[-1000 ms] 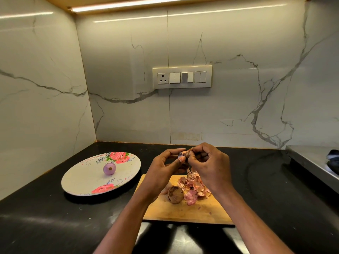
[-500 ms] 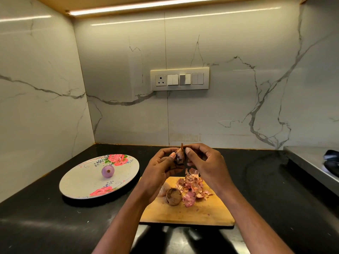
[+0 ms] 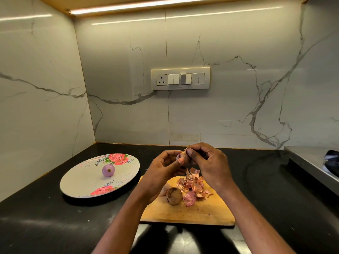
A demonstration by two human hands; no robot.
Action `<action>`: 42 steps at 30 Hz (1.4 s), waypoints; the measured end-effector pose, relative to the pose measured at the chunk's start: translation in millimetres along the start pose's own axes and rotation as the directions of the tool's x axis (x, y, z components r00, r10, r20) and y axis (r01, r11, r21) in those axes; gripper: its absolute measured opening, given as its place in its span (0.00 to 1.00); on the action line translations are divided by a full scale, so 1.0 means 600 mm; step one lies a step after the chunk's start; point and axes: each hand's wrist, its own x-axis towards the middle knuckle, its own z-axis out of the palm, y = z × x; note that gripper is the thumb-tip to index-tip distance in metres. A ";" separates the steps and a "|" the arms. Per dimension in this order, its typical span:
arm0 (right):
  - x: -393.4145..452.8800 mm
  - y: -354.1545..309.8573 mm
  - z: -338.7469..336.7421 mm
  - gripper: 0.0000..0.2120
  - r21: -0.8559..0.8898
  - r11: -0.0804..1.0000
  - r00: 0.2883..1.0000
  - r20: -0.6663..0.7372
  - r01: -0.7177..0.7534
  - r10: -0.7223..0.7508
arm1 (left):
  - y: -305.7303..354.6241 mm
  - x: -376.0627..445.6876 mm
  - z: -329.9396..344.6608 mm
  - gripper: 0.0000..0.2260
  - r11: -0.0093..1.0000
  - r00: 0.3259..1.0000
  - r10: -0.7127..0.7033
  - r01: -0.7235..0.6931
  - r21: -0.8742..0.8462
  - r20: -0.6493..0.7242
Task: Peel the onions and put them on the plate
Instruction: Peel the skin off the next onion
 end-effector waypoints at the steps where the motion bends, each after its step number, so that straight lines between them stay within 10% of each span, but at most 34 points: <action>1: 0.001 -0.001 -0.002 0.04 -0.001 1.000 1.000 0.005 0.005 -0.005 | 0.000 0.000 -0.001 0.19 1.000 1.000 -0.012 0.012 -0.027 0.008; 42: -0.004 -0.012 -0.003 0.05 0.082 0.992 0.994 0.073 -0.091 0.085 | 0.004 -0.001 -0.002 0.19 0.983 0.995 -0.097 0.090 -0.160 -0.033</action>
